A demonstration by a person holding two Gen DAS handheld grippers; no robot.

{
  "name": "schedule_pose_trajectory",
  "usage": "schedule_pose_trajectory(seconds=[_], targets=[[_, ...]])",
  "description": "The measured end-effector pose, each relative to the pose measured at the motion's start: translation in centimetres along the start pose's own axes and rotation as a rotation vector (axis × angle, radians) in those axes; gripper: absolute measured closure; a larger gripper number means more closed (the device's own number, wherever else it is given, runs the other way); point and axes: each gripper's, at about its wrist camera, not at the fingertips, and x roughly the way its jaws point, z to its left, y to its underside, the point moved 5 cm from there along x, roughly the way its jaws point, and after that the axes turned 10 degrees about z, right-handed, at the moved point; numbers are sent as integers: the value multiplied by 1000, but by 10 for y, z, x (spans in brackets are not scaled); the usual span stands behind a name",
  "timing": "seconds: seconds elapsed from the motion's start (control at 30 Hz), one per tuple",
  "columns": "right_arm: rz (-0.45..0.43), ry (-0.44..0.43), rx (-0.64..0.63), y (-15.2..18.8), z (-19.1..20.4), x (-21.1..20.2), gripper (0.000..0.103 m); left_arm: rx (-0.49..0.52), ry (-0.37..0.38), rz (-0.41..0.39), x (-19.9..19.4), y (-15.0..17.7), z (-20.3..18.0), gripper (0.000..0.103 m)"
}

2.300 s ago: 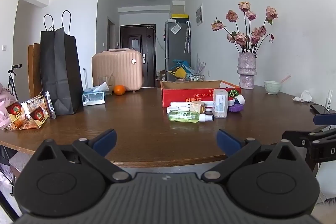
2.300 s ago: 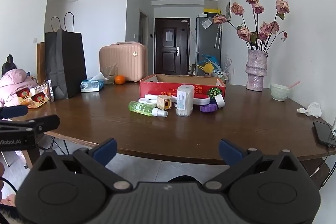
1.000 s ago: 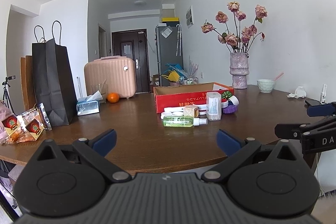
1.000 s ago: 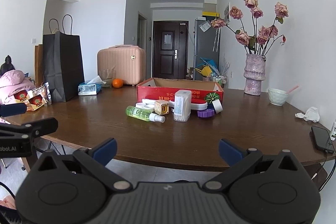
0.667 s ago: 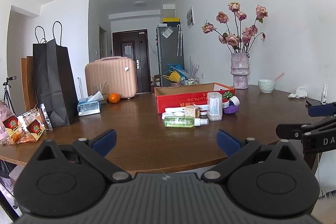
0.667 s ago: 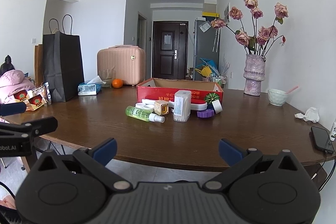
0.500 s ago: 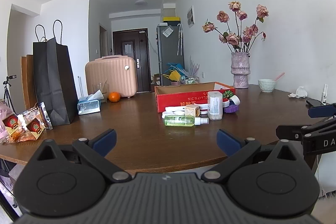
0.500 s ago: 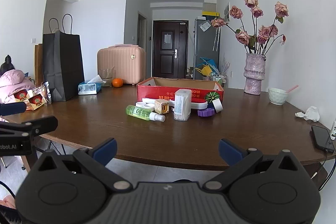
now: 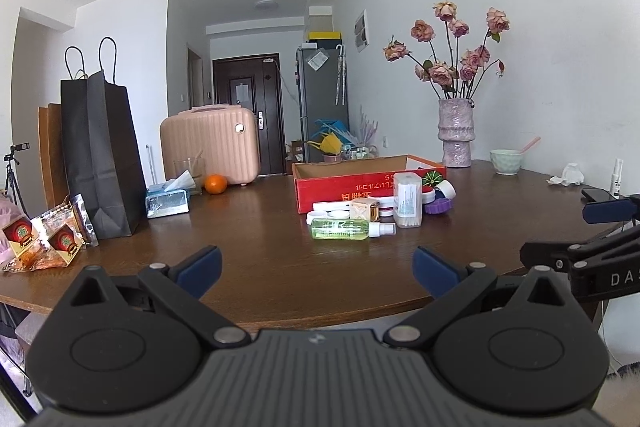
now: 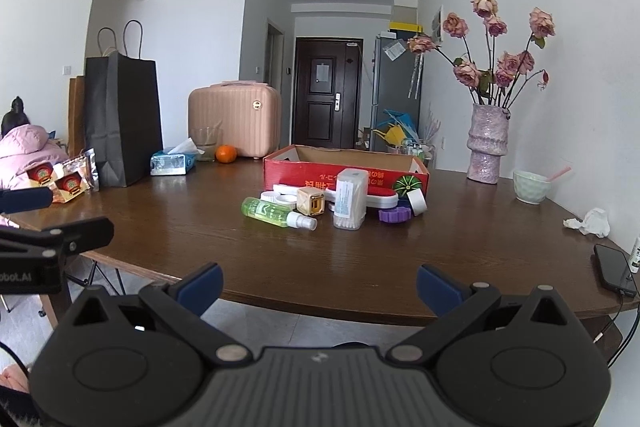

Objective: Organize rigid objects

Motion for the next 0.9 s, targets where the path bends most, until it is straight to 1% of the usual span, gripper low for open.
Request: schedule_pose_trajectory(seconds=[0.23, 0.9], targets=[[-3, 10, 10, 0, -3, -1, 0, 9, -7, -10, 1, 0, 0, 0], [-7, 17, 18, -1, -4, 0, 0, 9, -12, 0, 2, 0, -1, 0]])
